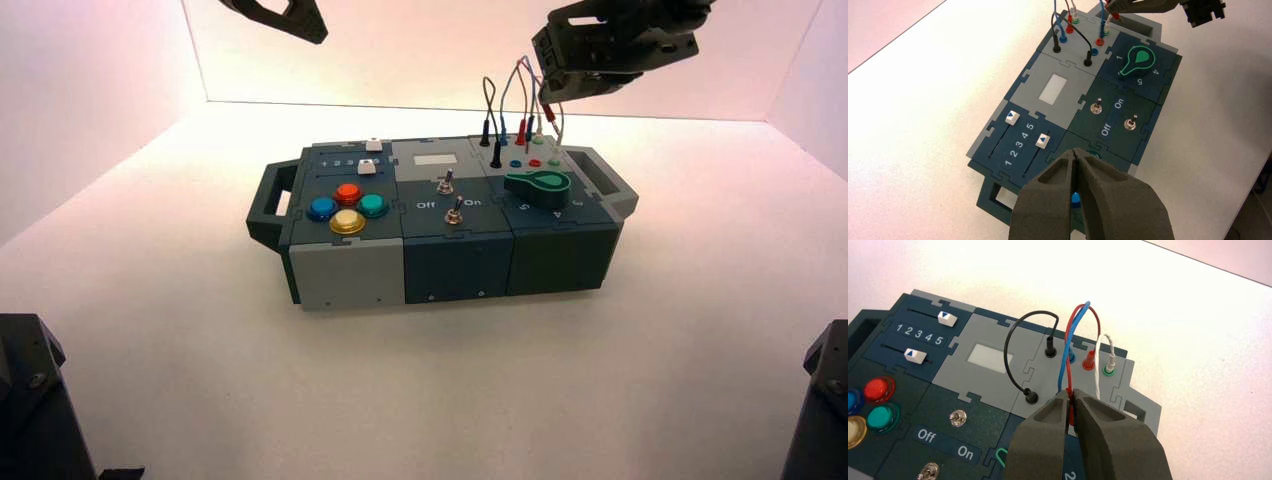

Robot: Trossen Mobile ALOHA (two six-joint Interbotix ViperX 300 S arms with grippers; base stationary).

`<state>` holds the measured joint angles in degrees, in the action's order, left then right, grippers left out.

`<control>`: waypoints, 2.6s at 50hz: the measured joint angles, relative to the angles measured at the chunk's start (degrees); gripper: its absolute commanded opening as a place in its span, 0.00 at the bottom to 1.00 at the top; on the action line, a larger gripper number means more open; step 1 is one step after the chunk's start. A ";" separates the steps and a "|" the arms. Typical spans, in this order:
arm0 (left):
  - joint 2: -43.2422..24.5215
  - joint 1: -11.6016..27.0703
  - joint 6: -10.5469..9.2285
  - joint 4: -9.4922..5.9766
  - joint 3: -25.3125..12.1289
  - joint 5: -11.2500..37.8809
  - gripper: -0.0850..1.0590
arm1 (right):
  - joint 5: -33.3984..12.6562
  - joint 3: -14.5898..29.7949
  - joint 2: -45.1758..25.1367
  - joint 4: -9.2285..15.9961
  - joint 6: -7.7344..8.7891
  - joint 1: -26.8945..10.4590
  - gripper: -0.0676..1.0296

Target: Insert the red wire.

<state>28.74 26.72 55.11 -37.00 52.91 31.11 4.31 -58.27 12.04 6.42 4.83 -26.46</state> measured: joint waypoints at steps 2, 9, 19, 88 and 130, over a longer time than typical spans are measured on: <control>0.00 0.00 0.00 0.00 0.00 0.00 0.05 | 0.18 0.00 0.00 0.09 0.00 0.00 0.04; 0.00 0.00 0.00 0.00 0.00 -0.09 0.05 | 1.67 -0.18 0.18 0.00 -0.18 -0.09 0.04; 0.00 0.00 0.00 0.00 0.00 -0.09 0.05 | 3.43 -0.26 0.18 0.09 -0.26 -0.09 0.04; 0.00 0.00 0.00 0.00 0.00 -0.09 0.05 | -7.65 -0.97 6.77 3.08 -6.06 -2.90 0.07; 0.00 0.00 0.00 0.00 0.00 -0.09 0.05 | -29.09 7.38 9.67 0.09 -4.39 -2.90 0.42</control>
<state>28.74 26.72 55.11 -37.00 52.91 31.03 -24.79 -50.89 21.71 6.50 0.44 -29.36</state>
